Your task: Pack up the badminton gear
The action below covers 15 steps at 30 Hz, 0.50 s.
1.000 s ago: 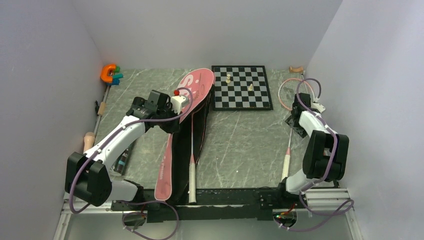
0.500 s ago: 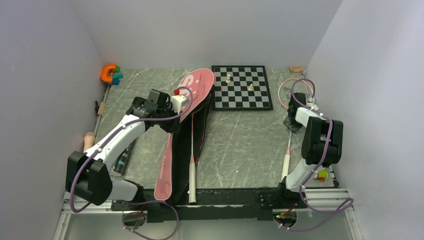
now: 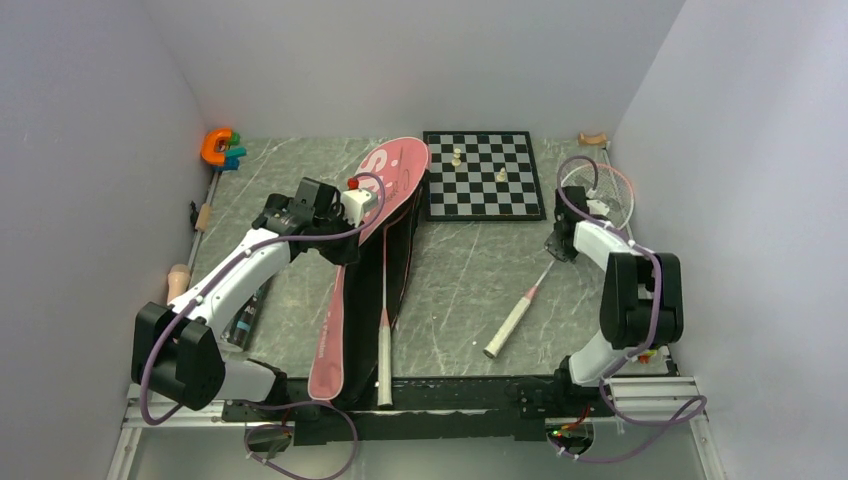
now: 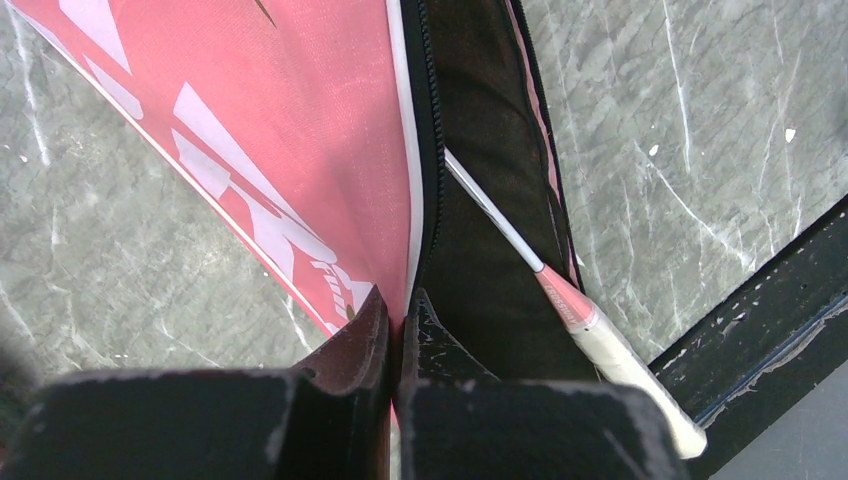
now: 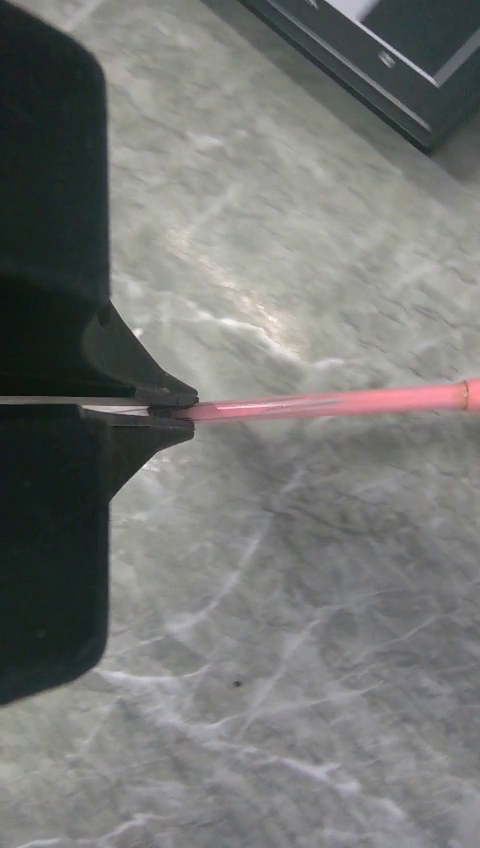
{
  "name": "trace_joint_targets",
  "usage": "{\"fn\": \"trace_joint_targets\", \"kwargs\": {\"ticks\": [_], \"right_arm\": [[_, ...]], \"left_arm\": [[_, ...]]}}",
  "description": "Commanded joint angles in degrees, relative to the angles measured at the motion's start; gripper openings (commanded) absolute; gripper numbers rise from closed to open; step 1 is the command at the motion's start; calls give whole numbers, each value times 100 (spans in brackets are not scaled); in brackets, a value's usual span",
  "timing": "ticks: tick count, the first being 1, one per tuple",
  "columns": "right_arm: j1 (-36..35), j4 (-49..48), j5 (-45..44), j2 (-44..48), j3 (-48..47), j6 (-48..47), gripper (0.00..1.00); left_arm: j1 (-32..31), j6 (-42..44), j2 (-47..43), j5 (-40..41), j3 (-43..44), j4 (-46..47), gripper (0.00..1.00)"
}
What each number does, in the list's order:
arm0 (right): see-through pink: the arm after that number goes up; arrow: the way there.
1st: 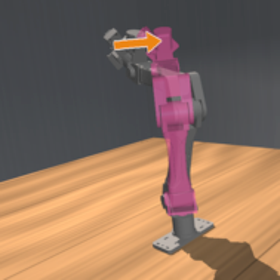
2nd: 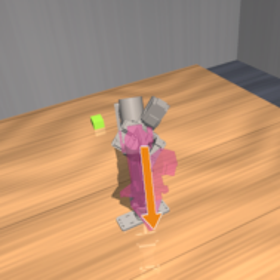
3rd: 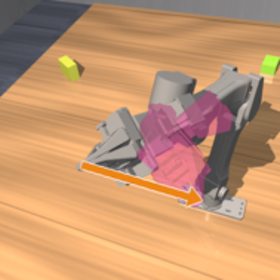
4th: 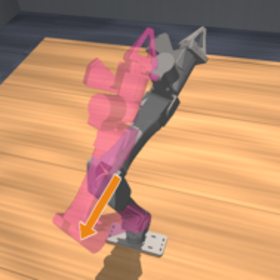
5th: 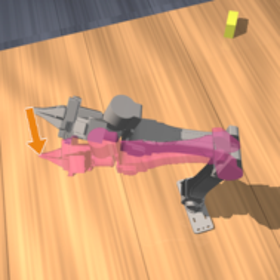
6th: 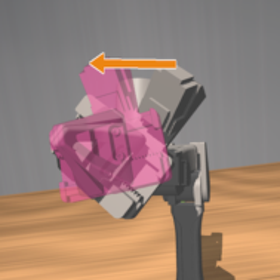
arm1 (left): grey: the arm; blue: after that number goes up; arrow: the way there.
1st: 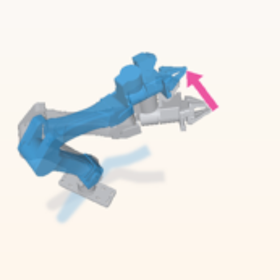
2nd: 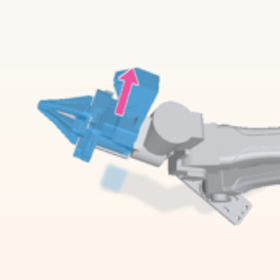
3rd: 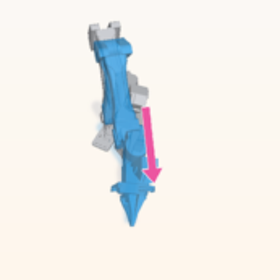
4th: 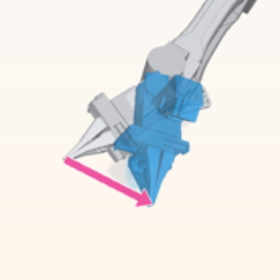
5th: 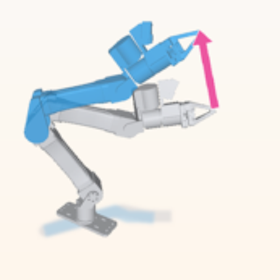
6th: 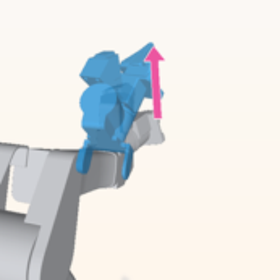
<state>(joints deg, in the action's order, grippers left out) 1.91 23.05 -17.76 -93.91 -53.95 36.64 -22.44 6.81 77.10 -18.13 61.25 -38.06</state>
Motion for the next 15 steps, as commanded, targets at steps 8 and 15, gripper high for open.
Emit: {"fn": "trace_joint_targets", "kwargs": {"ticks": [8,15], "right_arm": [[-1079,1224,-1014,2463,177,307,0],[-3079,2504,-622,3060,-43,678,0]], "left_arm": [[40,46,-35,-42,378,43,0],[39,-36,64,-75,499,37,0]]}}
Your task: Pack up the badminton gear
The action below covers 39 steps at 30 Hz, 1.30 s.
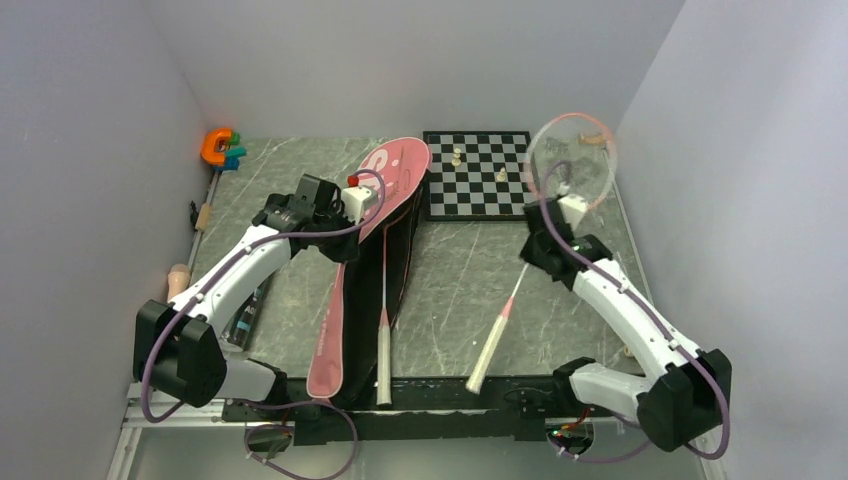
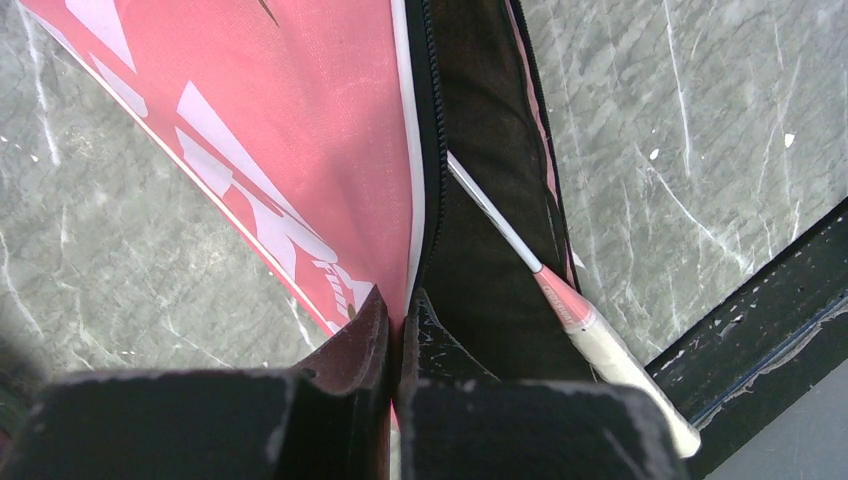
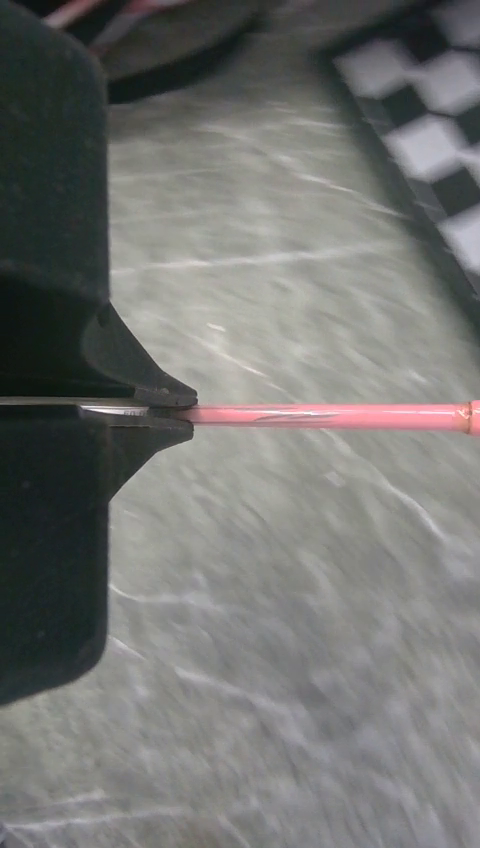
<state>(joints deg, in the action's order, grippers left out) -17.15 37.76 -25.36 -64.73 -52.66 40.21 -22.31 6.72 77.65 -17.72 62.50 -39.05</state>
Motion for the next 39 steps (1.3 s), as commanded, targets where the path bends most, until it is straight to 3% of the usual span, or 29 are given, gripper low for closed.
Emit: {"fn": "trace_joint_targets", "kwargs": {"ticks": [1,8,18,29,39], "right_arm": [[-1587,1186,167,166,-214,404,0],[-4131,2636,-190,-218,-977,1203,0],[-5911,3074,106,-893,-937,1850,0],[-6545,2822,452,-1872,-1228,1568,0],[-6650,2801,688,-1828,-916,1684,0]], "left_arm": [[25,-31,32,-117,390,146,0],[30,-123,264,-7,531,247,0],[24,-244,390,25,471,320,0],[24,-241,264,-29,414,317,0],[25,-233,234,-14,360,328,0]]}}
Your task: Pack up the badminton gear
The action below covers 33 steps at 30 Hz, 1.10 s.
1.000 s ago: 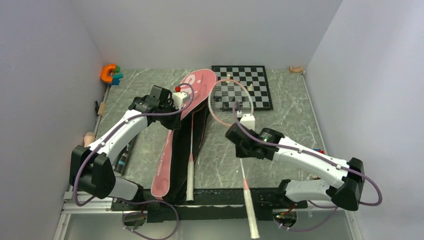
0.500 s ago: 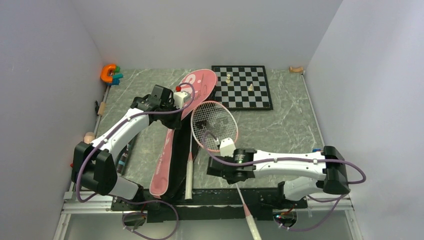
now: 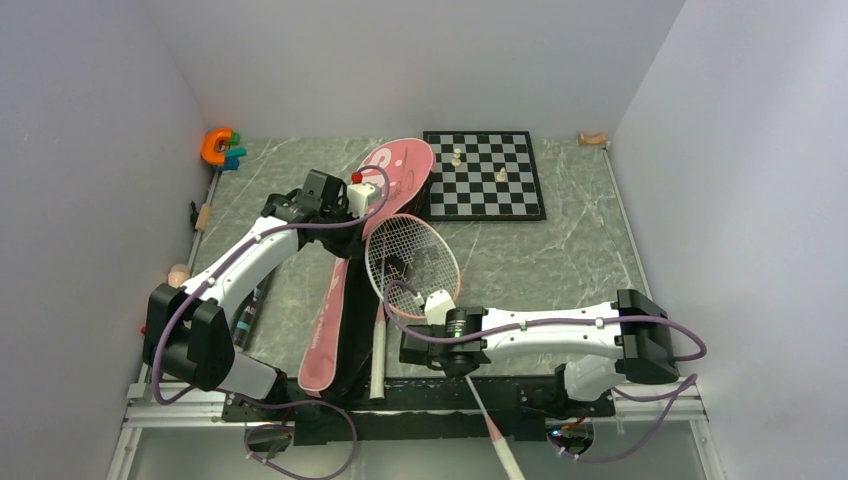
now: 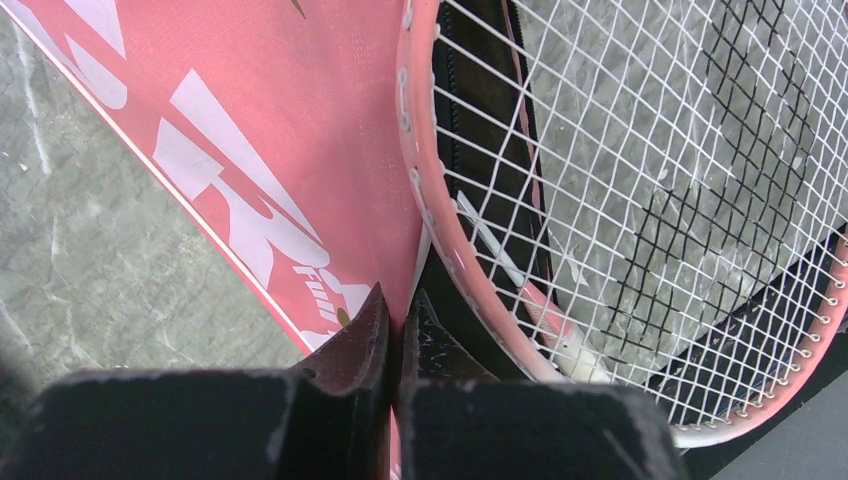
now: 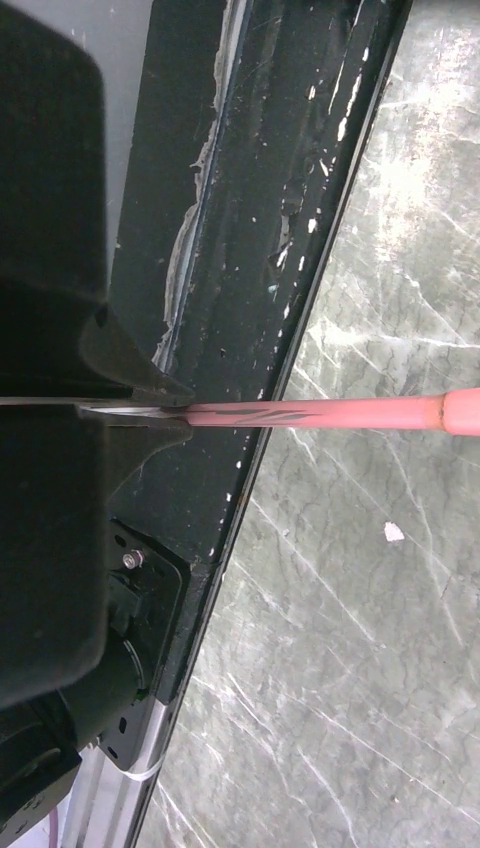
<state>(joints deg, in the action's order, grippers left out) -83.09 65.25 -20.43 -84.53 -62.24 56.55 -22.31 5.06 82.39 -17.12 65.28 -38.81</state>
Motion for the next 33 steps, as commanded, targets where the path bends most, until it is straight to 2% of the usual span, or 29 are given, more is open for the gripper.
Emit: {"fn": "trace_joint_targets", "kwargs": {"ticks": [1,9,16,24,33], "right_arm": [[-72,51,227,195,107,83,0],[-177,165,419,625,485,288,0],[-199,67,228,298,367,112,0],[-114,-100,-39,-548,-181,-430,0],[710,-319,-98,-1160,-1272,-1156,0]], "left_arm": [[24,-67,-234,-73,96,291,0],[26,-84,-191,-66,123,259,0],[24,-83,-215,-155,160,205,0],[22,-41,-264,-364,143,145,0],[13,-40,-250,-459,148,106,0]]}}
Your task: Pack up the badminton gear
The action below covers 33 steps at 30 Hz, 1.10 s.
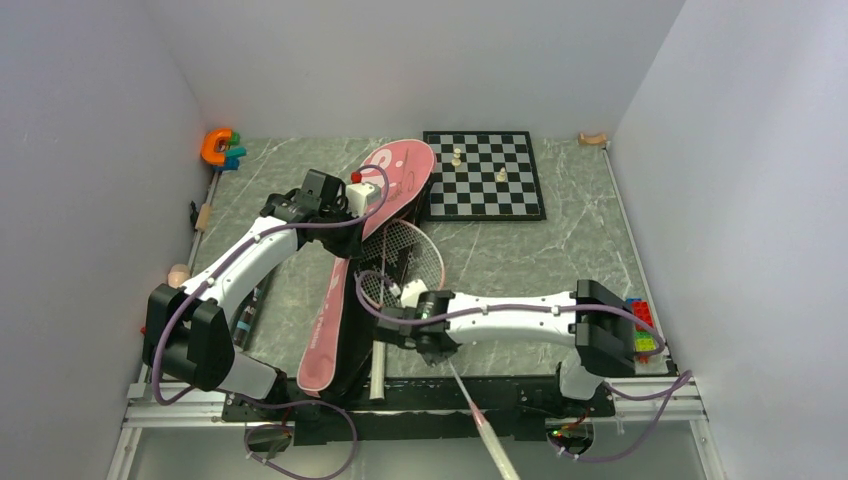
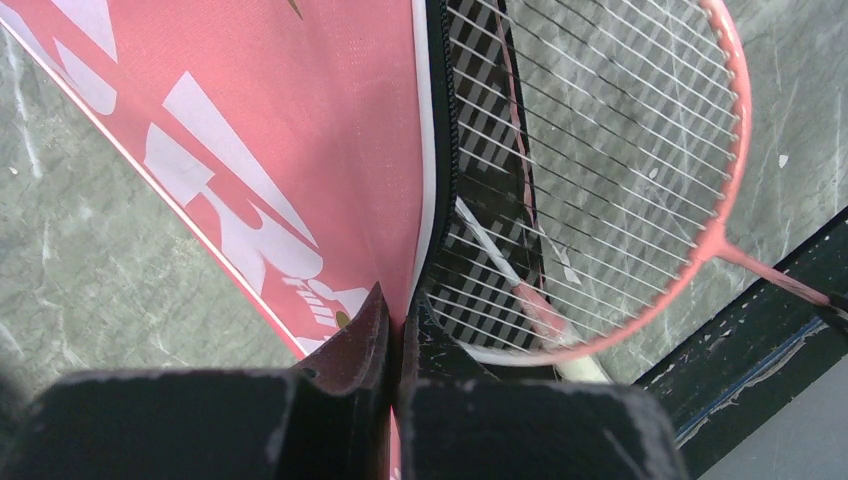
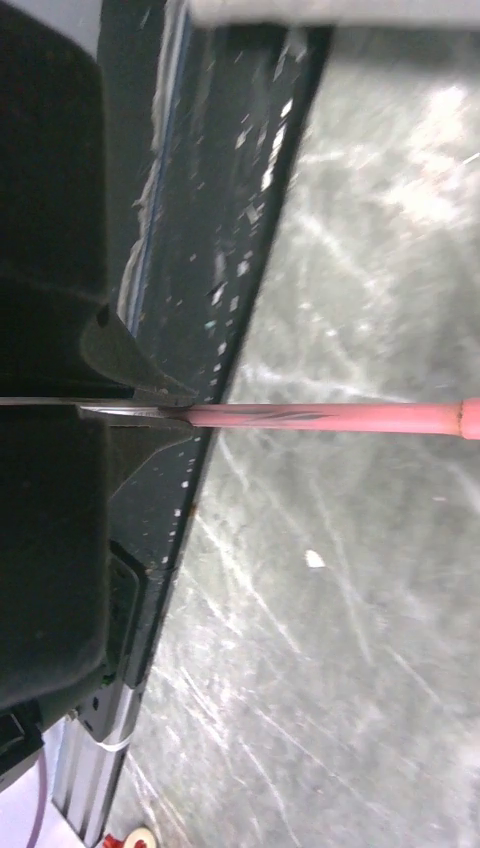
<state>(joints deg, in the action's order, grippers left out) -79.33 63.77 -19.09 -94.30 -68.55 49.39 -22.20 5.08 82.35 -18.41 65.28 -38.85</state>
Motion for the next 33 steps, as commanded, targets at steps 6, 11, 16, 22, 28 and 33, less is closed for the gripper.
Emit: {"fn": "trace_joint_targets", "kwargs": {"ticks": [6,11,16,22,28,33], "right_arm": [[986,-671,-265,-609,-1210,-779,0],[1454,-1601,-52,-480,-1140,-867,0],[1912,-3186,395,-66,-643,-994,0],[2249,-4777,802,100,-177,-878,0],[2515,-5591,697,-89,-48,-496,0],[2964,-6337,1084,-305,192,-59,0]], "left_arm": [[-6,-39,-267,-373,103,127,0],[-9,-55,-305,-440,43,153,0],[0,-95,-291,-517,26,163,0],[-12,-76,-262,-536,38,124,0],[-13,-104,-211,-623,52,126,0],[-7,-70,-217,-617,74,65,0]]}}
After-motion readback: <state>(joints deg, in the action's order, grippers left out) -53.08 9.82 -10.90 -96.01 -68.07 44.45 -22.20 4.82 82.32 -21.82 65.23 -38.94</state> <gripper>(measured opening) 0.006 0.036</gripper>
